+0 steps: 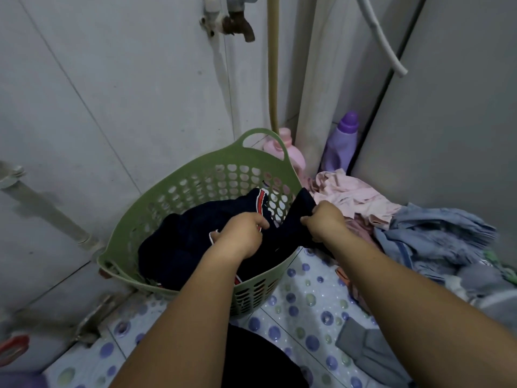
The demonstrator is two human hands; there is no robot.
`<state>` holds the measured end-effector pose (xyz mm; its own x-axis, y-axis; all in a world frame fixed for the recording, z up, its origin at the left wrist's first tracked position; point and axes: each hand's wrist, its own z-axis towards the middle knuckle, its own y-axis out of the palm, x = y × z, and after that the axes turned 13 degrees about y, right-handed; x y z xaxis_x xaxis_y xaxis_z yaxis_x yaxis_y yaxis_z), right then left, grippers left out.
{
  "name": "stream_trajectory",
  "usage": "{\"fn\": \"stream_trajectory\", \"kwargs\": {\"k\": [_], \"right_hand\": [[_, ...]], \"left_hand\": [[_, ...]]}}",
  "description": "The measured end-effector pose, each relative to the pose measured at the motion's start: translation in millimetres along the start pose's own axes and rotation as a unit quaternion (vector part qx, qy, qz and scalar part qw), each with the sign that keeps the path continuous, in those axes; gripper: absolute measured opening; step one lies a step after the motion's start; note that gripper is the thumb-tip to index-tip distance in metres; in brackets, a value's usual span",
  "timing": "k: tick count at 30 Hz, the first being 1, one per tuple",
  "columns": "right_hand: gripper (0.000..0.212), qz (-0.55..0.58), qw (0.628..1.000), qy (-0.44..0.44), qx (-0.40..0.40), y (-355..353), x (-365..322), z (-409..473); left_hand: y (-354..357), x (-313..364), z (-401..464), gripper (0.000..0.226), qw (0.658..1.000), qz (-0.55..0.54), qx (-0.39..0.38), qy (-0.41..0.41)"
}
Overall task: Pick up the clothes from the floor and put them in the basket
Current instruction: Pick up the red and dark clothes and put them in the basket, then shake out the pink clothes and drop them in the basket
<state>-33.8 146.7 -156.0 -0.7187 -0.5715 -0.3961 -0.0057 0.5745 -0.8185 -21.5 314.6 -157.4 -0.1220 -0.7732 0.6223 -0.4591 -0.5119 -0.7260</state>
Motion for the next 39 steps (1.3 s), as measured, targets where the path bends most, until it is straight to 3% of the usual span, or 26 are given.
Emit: {"fn": "stream_trajectory", "kwargs": {"k": [3, 5, 7, 9, 11, 12, 14, 18, 20, 23, 28, 31, 35, 39], "right_hand": [[0.026, -0.006, 0.992, -0.085, 0.097, -9, -11, -6], [0.016, 0.038, 0.974, -0.175, 0.141, -21, -26, -19], [0.004, 0.124, 0.936, -0.284, 0.165, -27, -43, -34], [0.005, 0.186, 0.89, -0.383, 0.16, -25, -55, -45], [0.012, 0.152, 0.896, -0.406, 0.095, -14, -57, -41], [0.018, 0.1, 0.915, -0.389, 0.042, -8, -55, -36], [0.028, 0.034, 0.945, -0.324, -0.019, 2, -38, -21], [0.023, 0.148, 0.96, -0.232, 0.057, -5, 14, 8], [0.021, 0.147, 0.968, -0.184, 0.086, -12, 42, 25], [0.032, 0.094, 0.983, -0.115, 0.105, -20, 82, 54], [0.048, 0.001, 0.992, -0.058, 0.112, -28, 118, 95], [0.055, -0.07, 0.988, -0.066, 0.121, -36, 126, 120], [0.051, -0.14, 0.978, -0.074, 0.133, -32, 125, 167], [0.055, -0.155, 0.979, -0.065, 0.115, -25, 114, 204]], "left_hand": [[-3, 13, 2, 0.042, 0.994, -0.063, 0.081, 0.019], [-8, 24, 1, 0.043, 0.978, -0.096, 0.18, 0.045], [-16, 35, -3, 0.043, 0.929, -0.143, 0.332, 0.077], [-28, 44, -9, 0.043, 0.858, -0.196, 0.469, 0.077], [-36, 48, -11, 0.042, 0.807, -0.241, 0.537, 0.057], [-38, 48, -12, 0.042, 0.797, -0.254, 0.545, 0.045], [-34, 51, -10, 0.043, 0.812, -0.257, 0.523, 0.033], [-14, 70, -3, 0.045, 0.872, -0.199, 0.44, 0.077], [-1, 83, 4, 0.044, 0.895, -0.139, 0.403, 0.135], [23, 111, 25, 0.043, 0.912, -0.076, 0.337, 0.22], [72, 157, 67, 0.052, 0.925, -0.067, 0.226, 0.299], [102, 166, 98, 0.057, 0.942, -0.083, 0.174, 0.274], [140, 154, 133, 0.06, 0.975, -0.115, 0.117, 0.151], [168, 126, 153, 0.063, 0.981, -0.158, 0.097, 0.054]]}}
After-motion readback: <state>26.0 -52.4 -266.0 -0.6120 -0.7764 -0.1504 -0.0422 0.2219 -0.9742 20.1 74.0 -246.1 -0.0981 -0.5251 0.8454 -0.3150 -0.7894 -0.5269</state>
